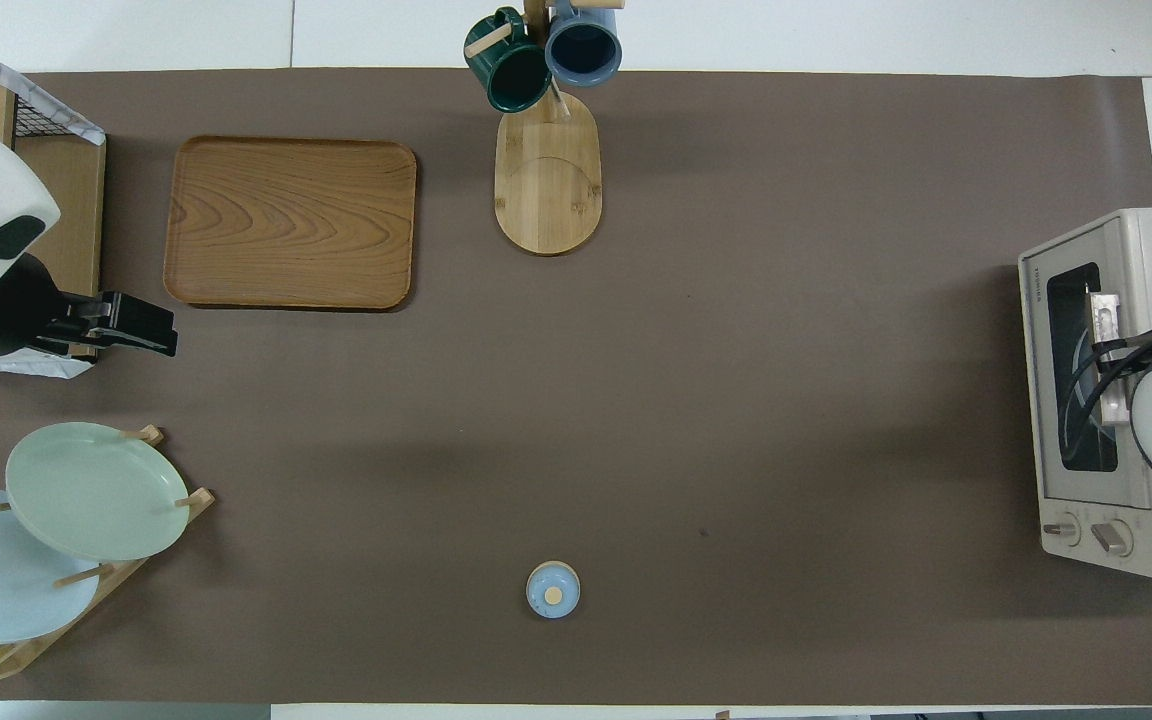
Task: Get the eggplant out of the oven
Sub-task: 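Reach the right gripper into the open toaster oven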
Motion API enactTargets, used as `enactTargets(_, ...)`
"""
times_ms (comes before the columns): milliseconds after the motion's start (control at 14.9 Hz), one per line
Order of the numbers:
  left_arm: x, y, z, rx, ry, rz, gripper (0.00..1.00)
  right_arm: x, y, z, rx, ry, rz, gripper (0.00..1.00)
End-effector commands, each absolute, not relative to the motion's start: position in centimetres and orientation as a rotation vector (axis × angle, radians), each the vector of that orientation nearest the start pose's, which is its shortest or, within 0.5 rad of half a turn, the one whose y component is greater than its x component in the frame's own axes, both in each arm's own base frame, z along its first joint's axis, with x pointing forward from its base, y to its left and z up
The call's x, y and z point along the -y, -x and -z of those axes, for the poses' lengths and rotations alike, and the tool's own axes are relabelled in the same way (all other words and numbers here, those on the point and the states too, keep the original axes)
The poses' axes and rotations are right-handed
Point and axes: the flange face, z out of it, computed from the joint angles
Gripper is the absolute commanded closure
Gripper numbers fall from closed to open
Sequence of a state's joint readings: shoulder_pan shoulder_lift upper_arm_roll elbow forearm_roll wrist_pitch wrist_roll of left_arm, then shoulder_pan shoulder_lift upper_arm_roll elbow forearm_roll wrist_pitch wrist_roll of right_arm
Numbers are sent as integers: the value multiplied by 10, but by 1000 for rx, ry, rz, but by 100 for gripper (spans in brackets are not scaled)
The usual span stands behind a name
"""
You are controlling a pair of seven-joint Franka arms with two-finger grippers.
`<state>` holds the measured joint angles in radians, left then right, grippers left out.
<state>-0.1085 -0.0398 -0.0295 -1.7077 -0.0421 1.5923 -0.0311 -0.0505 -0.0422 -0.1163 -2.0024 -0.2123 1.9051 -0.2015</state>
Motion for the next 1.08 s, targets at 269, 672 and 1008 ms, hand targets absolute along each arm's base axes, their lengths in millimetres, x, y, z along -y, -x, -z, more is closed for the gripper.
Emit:
enactTargets(269, 73, -529, -587, -169, 3153, -119, 0, 61, -539, -426, 241, 3313, -35, 100)
enactTargets(672, 73, -529, -587, -169, 3153, -119, 0, 40, -549, -382, 273, 3273, 30, 100)
enactTargets(1008, 73, -529, -587, -169, 3153, -119, 0, 36, -546, -343, 228, 3227, 73, 100)
